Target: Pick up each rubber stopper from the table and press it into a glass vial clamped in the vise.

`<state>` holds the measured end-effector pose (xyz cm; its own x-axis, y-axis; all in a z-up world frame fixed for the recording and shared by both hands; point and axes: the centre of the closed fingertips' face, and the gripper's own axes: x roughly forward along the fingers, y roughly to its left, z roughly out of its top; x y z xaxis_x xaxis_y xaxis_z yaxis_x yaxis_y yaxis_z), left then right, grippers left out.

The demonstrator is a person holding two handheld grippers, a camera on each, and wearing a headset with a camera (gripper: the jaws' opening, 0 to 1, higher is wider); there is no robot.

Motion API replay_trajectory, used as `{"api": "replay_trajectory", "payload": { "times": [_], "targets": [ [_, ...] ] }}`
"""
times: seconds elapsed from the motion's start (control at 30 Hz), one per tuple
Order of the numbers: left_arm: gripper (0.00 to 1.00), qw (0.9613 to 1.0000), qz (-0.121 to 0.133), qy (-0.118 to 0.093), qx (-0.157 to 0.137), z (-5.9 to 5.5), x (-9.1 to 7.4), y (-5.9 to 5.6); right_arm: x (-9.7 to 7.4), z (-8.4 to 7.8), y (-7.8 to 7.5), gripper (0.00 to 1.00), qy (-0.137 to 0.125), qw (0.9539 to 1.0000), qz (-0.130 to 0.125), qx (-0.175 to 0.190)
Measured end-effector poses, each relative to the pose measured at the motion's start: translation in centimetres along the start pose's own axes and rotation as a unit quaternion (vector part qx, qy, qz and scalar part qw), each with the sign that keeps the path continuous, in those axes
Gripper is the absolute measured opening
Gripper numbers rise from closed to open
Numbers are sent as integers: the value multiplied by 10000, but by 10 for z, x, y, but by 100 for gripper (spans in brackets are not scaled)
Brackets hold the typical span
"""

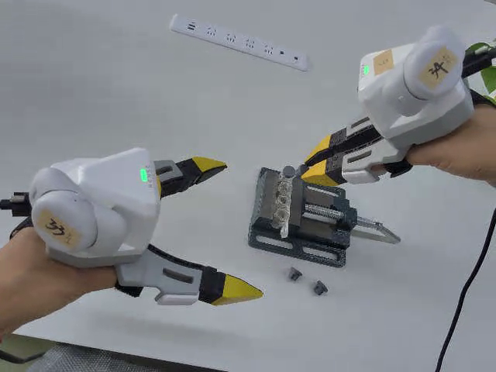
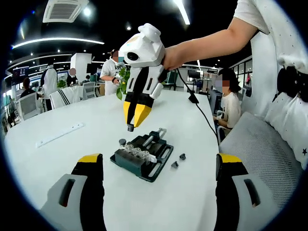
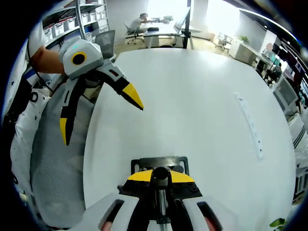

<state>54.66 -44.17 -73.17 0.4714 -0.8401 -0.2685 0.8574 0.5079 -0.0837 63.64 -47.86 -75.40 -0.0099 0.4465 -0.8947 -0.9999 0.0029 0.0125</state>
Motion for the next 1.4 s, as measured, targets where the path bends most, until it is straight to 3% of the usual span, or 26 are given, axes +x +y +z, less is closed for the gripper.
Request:
{"api": "replay_trajectory", "payload": {
  "times": [0.17, 0.47, 0.83, 1.4],
  "targets": [
    [99, 10000, -91, 23, -14, -8, -2, -1, 14, -4, -7, 6, 197, 9998, 35, 37],
    [99, 9999, -82, -34, -97, -14, -4, 1, 23, -16, -8, 6, 423, 9990, 102, 73],
    [99, 9998, -107, -101, -160, -14, -3, -1, 34, -20, -7, 6, 624, 9979, 145, 40],
    [99, 9996, -95, -162, -210, -12, -4, -2, 38, -23, -8, 6, 797, 9966, 187, -38]
  ]
}}
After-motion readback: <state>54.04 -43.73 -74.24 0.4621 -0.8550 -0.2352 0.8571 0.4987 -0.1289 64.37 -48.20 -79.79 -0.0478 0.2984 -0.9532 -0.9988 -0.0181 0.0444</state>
